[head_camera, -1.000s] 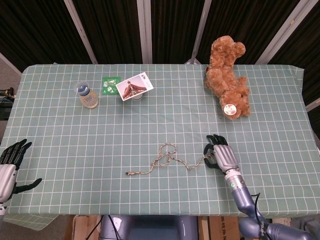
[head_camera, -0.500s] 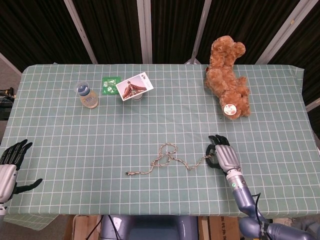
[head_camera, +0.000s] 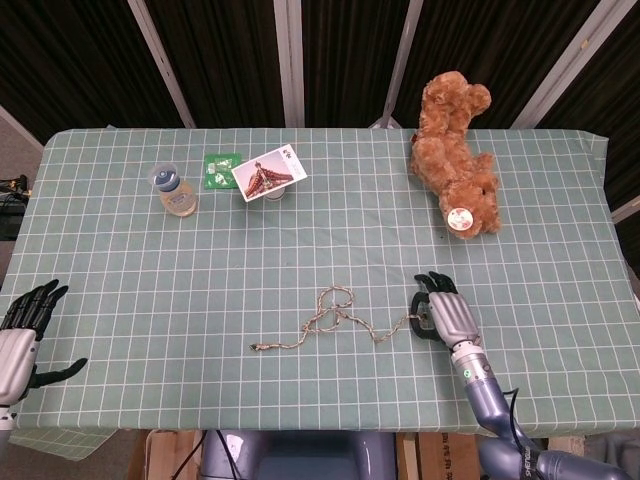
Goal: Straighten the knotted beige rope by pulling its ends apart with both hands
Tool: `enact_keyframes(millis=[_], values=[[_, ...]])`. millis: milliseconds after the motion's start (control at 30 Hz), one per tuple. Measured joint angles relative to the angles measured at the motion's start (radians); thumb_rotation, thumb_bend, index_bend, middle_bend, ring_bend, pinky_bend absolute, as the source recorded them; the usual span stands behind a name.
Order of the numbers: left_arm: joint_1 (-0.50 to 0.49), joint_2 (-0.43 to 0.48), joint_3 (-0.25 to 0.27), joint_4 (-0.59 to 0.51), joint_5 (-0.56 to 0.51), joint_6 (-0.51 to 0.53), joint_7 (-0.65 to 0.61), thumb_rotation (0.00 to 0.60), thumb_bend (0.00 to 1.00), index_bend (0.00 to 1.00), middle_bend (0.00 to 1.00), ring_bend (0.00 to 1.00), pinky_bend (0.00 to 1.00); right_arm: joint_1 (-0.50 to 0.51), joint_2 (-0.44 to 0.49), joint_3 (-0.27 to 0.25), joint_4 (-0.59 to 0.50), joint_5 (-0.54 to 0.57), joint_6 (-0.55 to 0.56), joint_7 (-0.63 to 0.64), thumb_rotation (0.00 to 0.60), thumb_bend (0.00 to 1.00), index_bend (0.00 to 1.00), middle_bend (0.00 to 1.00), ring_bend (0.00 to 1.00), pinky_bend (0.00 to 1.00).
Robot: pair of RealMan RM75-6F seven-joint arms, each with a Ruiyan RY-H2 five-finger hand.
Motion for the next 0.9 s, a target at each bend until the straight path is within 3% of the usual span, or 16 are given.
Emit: enact_keyframes(millis=[233, 500, 900], values=[[-0.048, 0.007, -0.005, -0.071, 0.029, -0.055, 0.059, 0.6, 0.18, 0.16, 0.0, 0.0, 0.0, -0.006, 0.025, 0.002, -0.045, 0.009, 0.008, -0.009, 0.6, 0.46, 0.61, 0.18, 0.0, 0.0], [-0.169, -0.026, -0.038, -0.206, -0.011, -0.235, 0.214, 0.6, 0.28, 0.31, 0.07, 0.0, 0.0, -0.009, 0.037, 0.004, -0.081, 0.025, 0.018, -0.026, 0.6, 0.46, 0.61, 0.18, 0.0, 0.0], [-0.334, -0.296, -0.11, -0.231, -0.247, -0.39, 0.506, 0.6, 0.35, 0.38, 0.11, 0.0, 0.0, -0.01, 0.055, 0.009, -0.093, 0.047, 0.019, -0.026, 0.6, 0.46, 0.61, 0.18, 0.0, 0.0]])
